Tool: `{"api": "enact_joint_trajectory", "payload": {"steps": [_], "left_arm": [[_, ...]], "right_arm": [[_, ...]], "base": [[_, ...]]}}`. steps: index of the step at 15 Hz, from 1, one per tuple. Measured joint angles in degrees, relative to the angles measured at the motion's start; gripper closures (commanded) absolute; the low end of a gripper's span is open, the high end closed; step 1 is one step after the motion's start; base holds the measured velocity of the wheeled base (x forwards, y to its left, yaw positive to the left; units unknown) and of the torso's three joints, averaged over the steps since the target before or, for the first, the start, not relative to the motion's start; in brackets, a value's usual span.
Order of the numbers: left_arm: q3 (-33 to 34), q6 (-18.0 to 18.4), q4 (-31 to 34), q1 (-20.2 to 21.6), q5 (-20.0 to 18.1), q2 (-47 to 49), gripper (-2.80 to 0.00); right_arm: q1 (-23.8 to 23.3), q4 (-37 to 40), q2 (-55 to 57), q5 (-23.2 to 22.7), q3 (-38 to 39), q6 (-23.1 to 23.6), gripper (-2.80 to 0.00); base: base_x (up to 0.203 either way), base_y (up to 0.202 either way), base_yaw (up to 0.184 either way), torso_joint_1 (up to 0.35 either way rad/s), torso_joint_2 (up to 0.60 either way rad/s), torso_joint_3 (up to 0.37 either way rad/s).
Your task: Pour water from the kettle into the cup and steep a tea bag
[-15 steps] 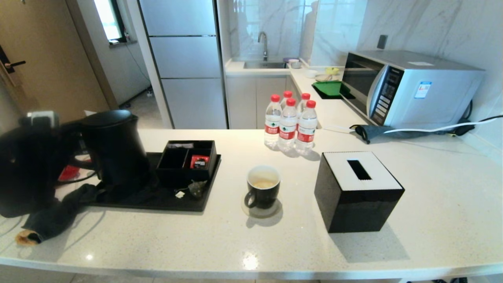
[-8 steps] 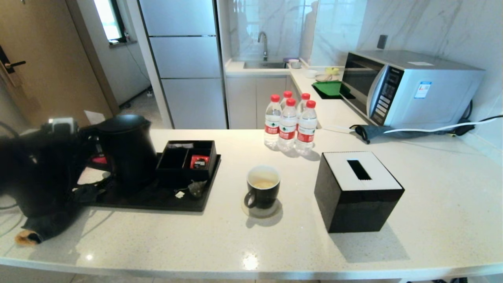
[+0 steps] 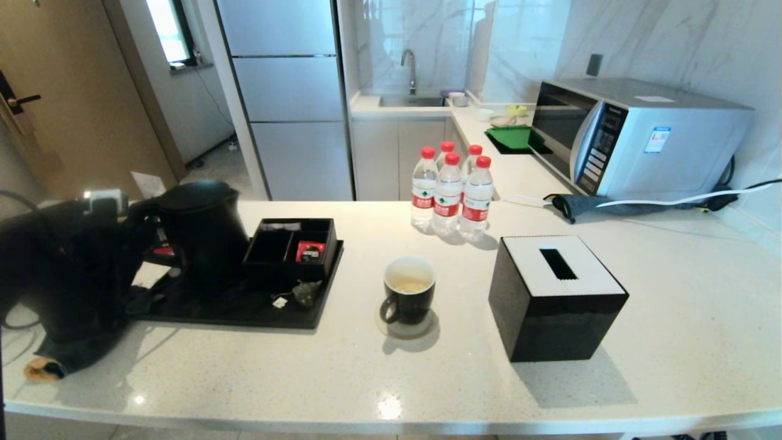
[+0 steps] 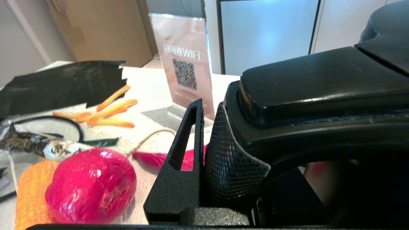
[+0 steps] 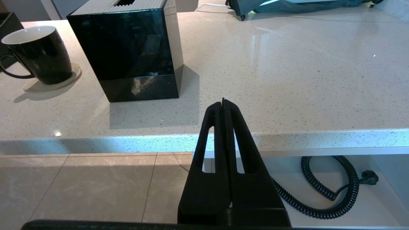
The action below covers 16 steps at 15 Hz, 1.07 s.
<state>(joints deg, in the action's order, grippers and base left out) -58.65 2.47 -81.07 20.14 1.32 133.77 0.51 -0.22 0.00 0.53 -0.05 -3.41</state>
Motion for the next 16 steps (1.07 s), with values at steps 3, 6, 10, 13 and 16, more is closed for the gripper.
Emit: {"api": "enact_joint_trajectory", "payload": {"steps": [3,6,10,13,16], "left_arm": [[0.0,0.0,0.0,0.0,0.1,0.2,0.0],[0.1,0.0,0.0,-0.2,0.1,0.1,0.0],[1.4,0.0,-1.0,-0.5,0.4,-0.1,0.0],[2.7,-0.1,-2.1,-0.5,0.3,-0.4,-2.8],[3.1,0.0,-2.0,-0.4,0.5,-0.8,-2.8]], "right_arm": [[0.0,0.0,0.0,0.0,0.0,0.0,0.0],[0.0,0.0,0.0,0.0,0.0,0.0,0.0],[0.0,0.0,0.0,0.0,0.0,0.0,0.0],[0.0,0.0,0.0,0.0,0.0,0.0,0.0],[0.0,0.0,0.0,0.0,0.0,0.0,0.0]], "base": [[0.0,0.0,0.0,0.0,0.0,0.0],[0.0,0.0,0.0,0.0,0.0,0.0],[0.0,0.0,0.0,0.0,0.0,0.0],[0.0,0.0,0.0,0.0,0.0,0.0],[0.0,0.0,0.0,0.0,0.0,0.0]]}}
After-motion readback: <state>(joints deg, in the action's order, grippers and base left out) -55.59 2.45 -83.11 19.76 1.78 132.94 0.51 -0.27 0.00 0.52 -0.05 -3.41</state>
